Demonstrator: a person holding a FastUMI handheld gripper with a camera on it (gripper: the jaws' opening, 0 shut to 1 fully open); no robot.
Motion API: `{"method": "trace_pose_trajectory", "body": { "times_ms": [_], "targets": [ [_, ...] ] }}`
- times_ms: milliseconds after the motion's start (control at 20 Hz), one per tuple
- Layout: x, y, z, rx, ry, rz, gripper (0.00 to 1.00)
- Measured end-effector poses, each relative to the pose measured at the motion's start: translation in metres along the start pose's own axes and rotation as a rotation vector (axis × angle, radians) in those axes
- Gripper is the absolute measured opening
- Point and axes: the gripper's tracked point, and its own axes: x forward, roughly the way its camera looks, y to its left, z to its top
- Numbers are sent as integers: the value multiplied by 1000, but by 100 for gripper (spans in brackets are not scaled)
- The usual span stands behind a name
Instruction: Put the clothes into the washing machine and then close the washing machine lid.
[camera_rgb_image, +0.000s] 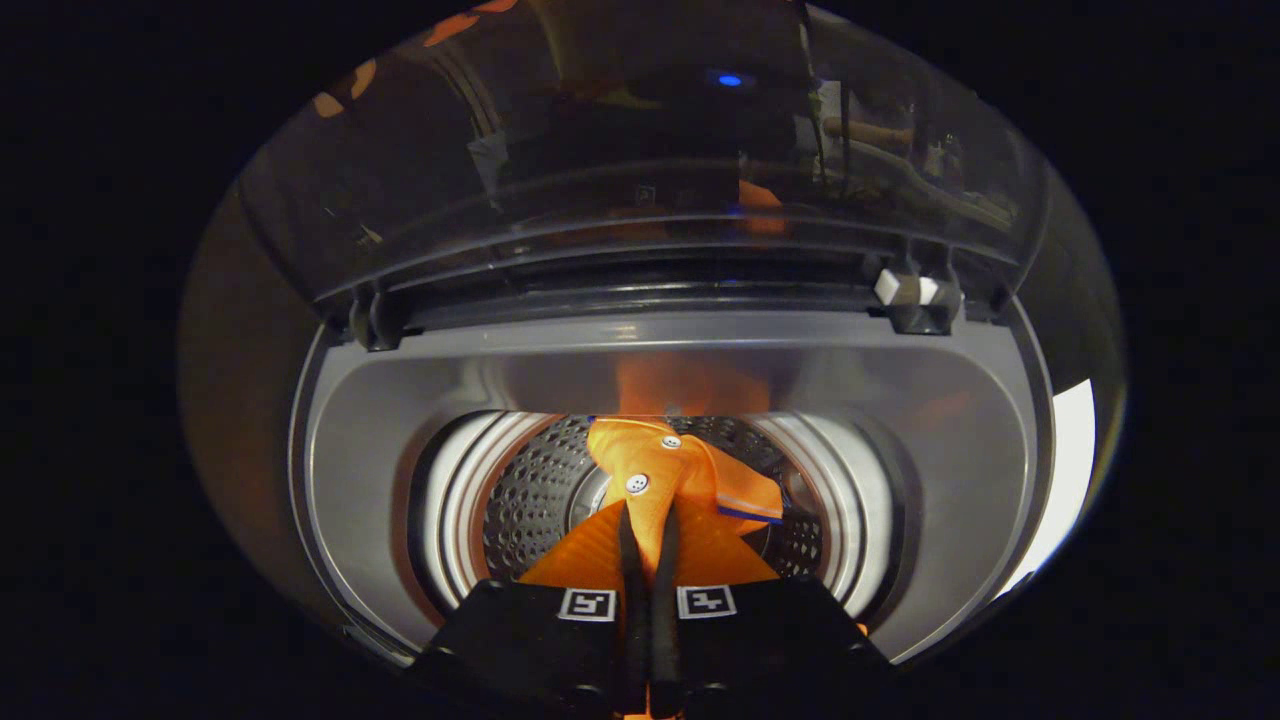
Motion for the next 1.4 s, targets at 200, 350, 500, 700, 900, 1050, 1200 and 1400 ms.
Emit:
{"method": "trace_pose_trajectory", "body": {
  "times_ms": [200,350,500,700,900,1050,1200,1400],
  "targets": [
    [5,1,-3,1,30,6,9],
    [4,1,0,-10,22,14,9],
    [6,0,0,-8,21,5,9],
    [5,-1,1,-3,21,3,10],
    [-3,2,-1,3,-10,23,54],
    [-10,0,-6,12,-22,12,80],
    [-17,1,-8,37,-36,20,98],
    [-61,16,10,49,-195,43,99]
  ]
}}
